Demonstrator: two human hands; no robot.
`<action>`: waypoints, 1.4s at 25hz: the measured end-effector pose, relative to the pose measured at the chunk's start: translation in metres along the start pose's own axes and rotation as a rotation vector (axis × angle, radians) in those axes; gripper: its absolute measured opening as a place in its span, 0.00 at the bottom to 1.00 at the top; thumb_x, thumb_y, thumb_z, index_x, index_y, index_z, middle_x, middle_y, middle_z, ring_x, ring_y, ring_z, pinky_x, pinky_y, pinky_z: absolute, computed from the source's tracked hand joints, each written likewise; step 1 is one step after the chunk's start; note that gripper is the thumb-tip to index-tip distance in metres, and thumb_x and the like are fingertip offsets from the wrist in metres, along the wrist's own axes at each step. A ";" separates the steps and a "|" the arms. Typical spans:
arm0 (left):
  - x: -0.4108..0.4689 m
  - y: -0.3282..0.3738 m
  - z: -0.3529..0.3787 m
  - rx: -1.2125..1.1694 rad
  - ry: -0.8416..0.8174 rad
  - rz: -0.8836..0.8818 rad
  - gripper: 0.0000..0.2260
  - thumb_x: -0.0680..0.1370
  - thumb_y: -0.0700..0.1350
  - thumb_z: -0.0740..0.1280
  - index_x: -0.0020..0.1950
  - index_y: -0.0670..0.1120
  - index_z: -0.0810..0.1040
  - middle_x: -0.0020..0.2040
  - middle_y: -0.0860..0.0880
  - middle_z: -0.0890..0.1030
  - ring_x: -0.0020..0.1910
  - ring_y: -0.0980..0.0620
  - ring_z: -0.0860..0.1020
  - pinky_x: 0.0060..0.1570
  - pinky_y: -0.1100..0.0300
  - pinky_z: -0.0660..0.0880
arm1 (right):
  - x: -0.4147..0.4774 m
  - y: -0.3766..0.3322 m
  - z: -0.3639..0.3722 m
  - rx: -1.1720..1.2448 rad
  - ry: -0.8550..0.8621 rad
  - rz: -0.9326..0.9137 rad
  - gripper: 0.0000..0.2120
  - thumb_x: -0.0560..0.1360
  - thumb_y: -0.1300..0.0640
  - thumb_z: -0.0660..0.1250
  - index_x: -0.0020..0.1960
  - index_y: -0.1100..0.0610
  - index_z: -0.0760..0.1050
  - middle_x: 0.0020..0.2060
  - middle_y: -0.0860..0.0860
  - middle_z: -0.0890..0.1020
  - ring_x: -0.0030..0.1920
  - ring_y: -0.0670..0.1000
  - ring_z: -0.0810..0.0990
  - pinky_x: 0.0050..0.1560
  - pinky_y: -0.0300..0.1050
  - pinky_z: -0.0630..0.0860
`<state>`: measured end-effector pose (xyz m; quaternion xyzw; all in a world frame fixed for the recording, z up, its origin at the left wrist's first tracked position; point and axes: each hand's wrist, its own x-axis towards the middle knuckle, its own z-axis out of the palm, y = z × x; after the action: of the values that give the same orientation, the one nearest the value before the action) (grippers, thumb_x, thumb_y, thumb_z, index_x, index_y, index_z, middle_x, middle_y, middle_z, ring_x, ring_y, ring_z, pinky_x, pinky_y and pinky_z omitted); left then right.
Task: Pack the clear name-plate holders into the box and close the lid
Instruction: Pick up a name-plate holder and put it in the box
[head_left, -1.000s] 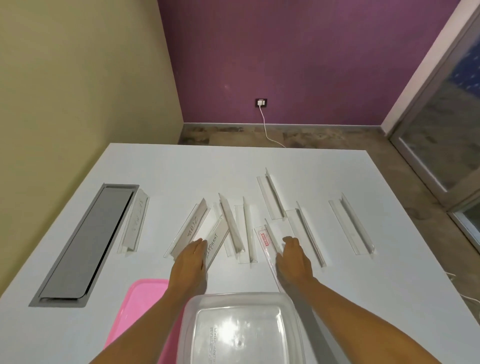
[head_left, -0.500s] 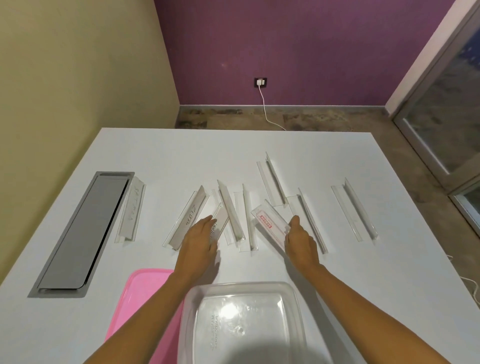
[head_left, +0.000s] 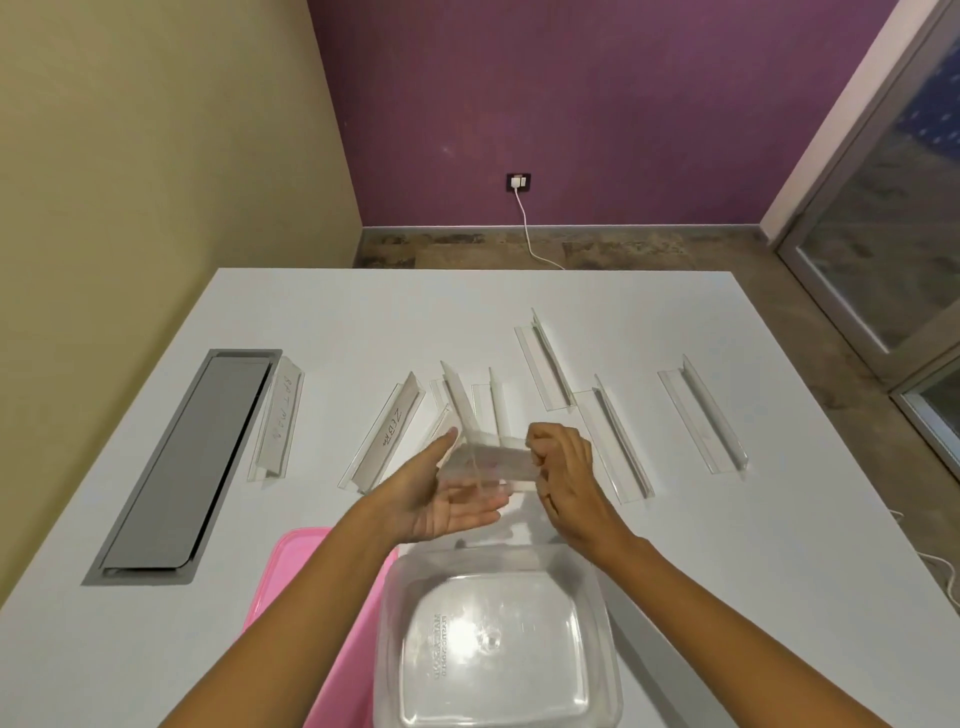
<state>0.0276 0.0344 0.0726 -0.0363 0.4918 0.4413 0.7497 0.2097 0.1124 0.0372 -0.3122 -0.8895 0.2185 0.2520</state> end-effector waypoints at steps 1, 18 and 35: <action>-0.009 0.001 -0.002 -0.074 -0.065 -0.061 0.23 0.76 0.53 0.66 0.56 0.32 0.79 0.52 0.33 0.82 0.45 0.41 0.84 0.46 0.48 0.81 | -0.003 -0.004 -0.002 0.006 -0.023 -0.066 0.10 0.77 0.64 0.50 0.53 0.51 0.63 0.55 0.45 0.69 0.56 0.47 0.66 0.59 0.39 0.60; -0.026 -0.085 0.005 0.173 0.265 0.437 0.10 0.72 0.32 0.71 0.52 0.35 0.78 0.43 0.40 0.85 0.39 0.46 0.84 0.40 0.57 0.83 | -0.045 -0.050 -0.014 0.589 -0.468 0.538 0.25 0.67 0.45 0.75 0.62 0.44 0.72 0.53 0.38 0.79 0.52 0.37 0.78 0.47 0.33 0.76; -0.031 -0.134 -0.052 1.835 0.592 0.794 0.11 0.74 0.39 0.66 0.52 0.50 0.82 0.52 0.53 0.84 0.54 0.54 0.79 0.75 0.56 0.43 | -0.091 -0.019 0.027 -0.138 -0.773 0.272 0.23 0.71 0.58 0.71 0.64 0.54 0.68 0.60 0.51 0.77 0.60 0.54 0.74 0.66 0.47 0.63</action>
<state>0.0808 -0.0917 0.0191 0.6050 0.7791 0.0864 0.1398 0.2471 0.0325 -0.0013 -0.3377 -0.8819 0.2909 -0.1533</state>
